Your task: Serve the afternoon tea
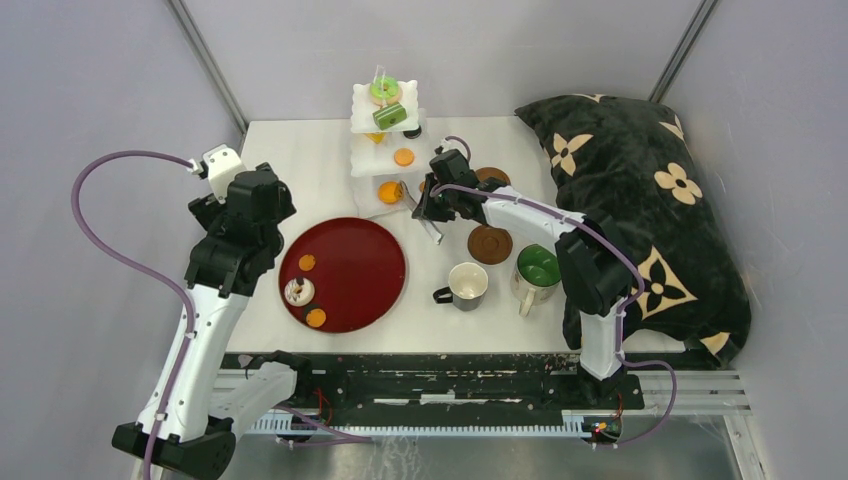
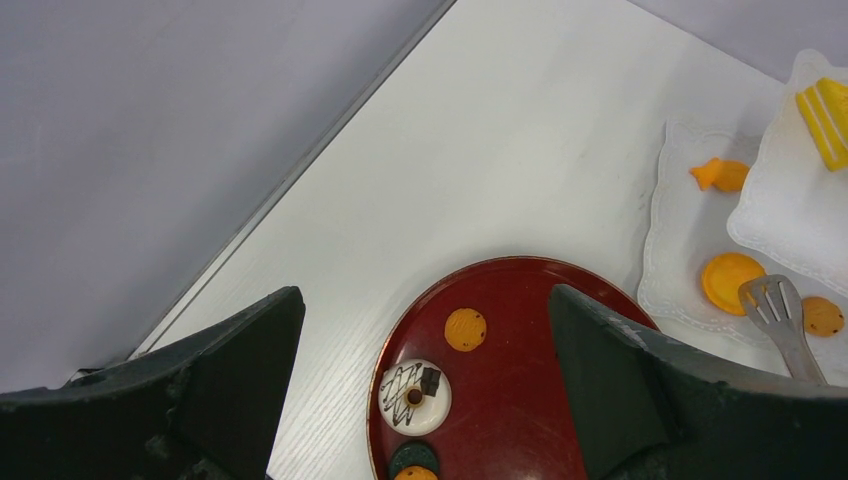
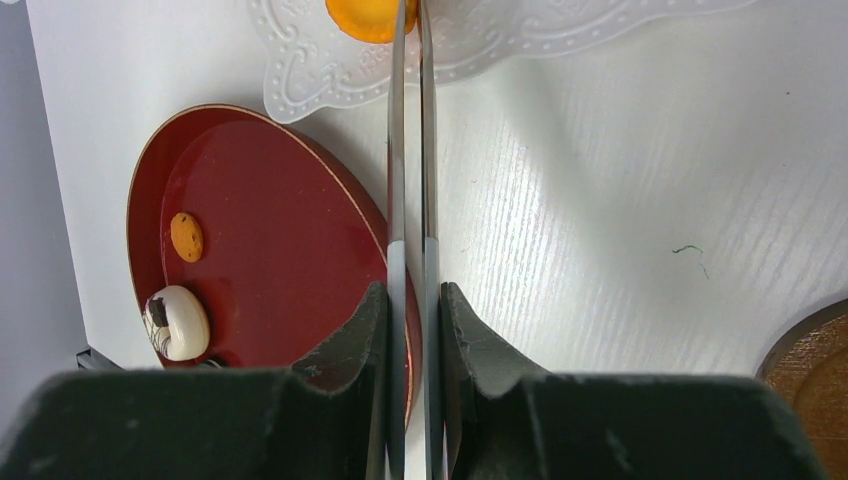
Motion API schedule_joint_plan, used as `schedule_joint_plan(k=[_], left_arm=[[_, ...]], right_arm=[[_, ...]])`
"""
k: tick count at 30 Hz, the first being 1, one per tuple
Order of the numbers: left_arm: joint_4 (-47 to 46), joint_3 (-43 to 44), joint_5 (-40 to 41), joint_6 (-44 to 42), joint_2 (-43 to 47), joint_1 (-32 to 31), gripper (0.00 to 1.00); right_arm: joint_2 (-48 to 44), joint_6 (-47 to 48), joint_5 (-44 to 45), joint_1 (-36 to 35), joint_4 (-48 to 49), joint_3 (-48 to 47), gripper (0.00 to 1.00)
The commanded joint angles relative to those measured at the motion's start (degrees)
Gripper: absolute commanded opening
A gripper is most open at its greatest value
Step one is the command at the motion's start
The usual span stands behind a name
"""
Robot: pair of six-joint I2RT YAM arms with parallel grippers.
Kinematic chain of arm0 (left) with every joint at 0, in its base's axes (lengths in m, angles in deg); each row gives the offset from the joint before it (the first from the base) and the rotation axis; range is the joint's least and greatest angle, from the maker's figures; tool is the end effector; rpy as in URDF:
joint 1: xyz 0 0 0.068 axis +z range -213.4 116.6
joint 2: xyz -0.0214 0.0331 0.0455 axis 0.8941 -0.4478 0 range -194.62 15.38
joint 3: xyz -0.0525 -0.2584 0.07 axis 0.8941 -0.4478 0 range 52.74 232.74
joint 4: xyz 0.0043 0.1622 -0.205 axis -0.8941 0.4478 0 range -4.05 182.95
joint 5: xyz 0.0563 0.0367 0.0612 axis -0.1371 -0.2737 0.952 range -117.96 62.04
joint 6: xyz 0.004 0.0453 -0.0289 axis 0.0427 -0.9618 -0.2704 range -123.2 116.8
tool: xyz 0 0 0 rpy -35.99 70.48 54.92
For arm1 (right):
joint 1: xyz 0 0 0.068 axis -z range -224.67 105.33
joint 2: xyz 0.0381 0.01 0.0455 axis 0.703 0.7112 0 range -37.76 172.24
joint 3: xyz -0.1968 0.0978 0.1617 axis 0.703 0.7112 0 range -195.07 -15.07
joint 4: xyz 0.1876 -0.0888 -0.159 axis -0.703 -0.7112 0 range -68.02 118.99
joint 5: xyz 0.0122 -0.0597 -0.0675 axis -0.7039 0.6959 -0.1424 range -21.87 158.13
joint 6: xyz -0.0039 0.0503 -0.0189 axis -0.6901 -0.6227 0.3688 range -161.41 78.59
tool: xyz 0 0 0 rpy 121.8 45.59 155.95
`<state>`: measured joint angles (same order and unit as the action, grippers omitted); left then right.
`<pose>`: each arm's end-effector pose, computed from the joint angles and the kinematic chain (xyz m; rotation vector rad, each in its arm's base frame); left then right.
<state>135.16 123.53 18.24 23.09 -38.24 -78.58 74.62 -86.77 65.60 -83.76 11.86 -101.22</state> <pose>0.1644 -0.0179 0.4034 -0.6352 1.8615 0.3882 0.3457 0.2828 0.2280 0.1114 2.4598 0.7536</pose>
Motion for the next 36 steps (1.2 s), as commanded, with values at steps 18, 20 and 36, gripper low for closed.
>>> schedule_joint_plan(k=[18,20,36], left_arm=[[-2.80,0.88,0.24,-2.66,0.40,0.21,0.99],[-2.85,1.23,0.45,-3.05,0.13,0.24,0.99],[-4.45,1.42,0.39,-4.24,0.34,0.22,0.99]], right_arm=[[-1.75,-2.35,-1.16,0.76,3.90,-2.54,0.42],[-3.13,-1.95,-0.89,0.76,3.57,-1.88,0.42],[-18.27,3.98,1.56,0.80,-4.50,8.93,0.30]])
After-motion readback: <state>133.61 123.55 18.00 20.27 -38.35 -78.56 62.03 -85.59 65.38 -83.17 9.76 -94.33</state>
